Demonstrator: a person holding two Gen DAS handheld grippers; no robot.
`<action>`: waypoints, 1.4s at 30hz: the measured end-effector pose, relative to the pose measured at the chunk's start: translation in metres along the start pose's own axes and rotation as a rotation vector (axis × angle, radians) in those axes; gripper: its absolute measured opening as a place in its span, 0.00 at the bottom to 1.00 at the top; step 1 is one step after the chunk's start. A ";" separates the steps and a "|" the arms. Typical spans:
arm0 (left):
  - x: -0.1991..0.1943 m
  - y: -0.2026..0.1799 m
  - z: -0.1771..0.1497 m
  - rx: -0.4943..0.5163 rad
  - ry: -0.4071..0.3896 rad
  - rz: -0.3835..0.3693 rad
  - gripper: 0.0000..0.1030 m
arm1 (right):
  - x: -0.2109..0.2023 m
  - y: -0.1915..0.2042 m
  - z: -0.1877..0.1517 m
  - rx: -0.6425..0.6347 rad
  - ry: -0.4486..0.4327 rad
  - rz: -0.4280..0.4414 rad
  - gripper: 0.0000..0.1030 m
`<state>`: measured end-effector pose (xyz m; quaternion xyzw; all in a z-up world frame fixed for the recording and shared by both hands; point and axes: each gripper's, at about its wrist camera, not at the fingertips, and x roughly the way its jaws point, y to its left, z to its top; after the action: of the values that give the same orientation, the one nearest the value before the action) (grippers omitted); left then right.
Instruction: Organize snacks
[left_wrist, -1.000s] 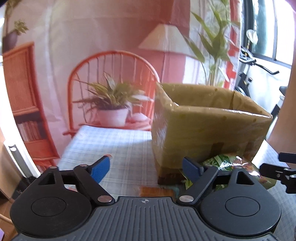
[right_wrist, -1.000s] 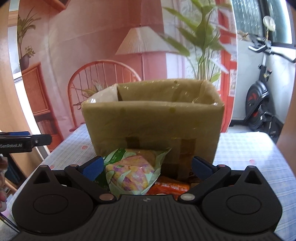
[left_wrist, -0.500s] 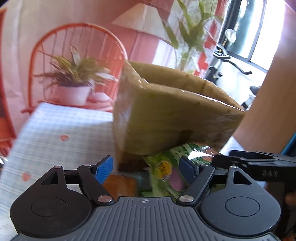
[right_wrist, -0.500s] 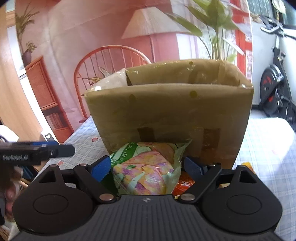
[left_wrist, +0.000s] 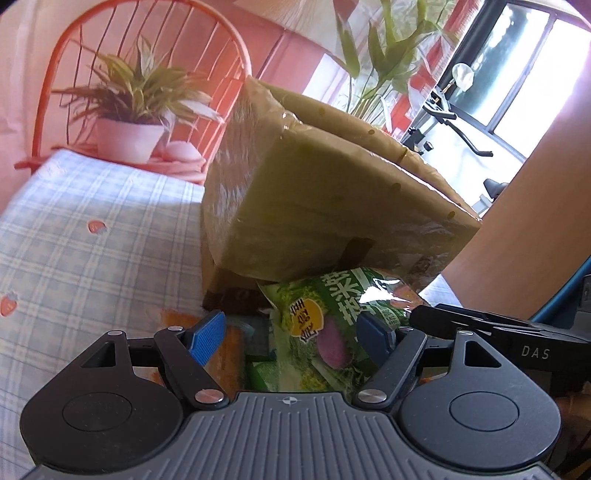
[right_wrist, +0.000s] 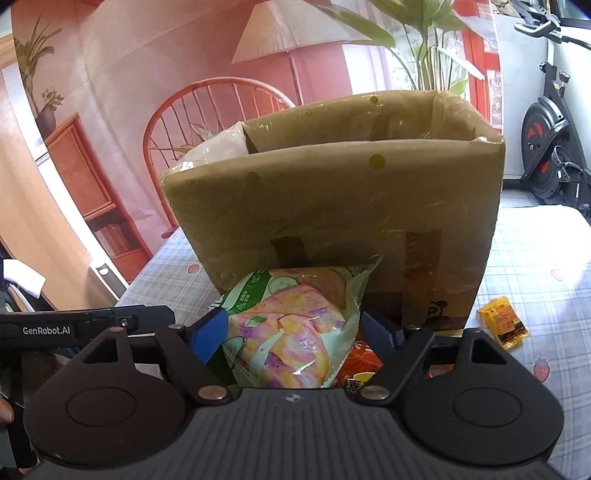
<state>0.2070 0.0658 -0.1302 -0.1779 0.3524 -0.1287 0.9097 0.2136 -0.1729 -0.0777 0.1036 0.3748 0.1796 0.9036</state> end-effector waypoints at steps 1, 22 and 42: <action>0.001 0.000 -0.001 -0.007 0.003 -0.007 0.77 | 0.000 -0.001 0.000 0.001 0.002 0.002 0.77; 0.031 0.011 -0.014 -0.162 0.059 -0.127 0.76 | 0.005 -0.014 -0.007 0.032 0.036 0.033 0.67; 0.036 0.015 -0.018 -0.197 0.077 -0.161 0.68 | 0.006 -0.019 -0.012 0.052 0.035 0.044 0.59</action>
<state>0.2223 0.0624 -0.1706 -0.2889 0.3823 -0.1730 0.8605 0.2135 -0.1876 -0.0960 0.1321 0.3927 0.1912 0.8898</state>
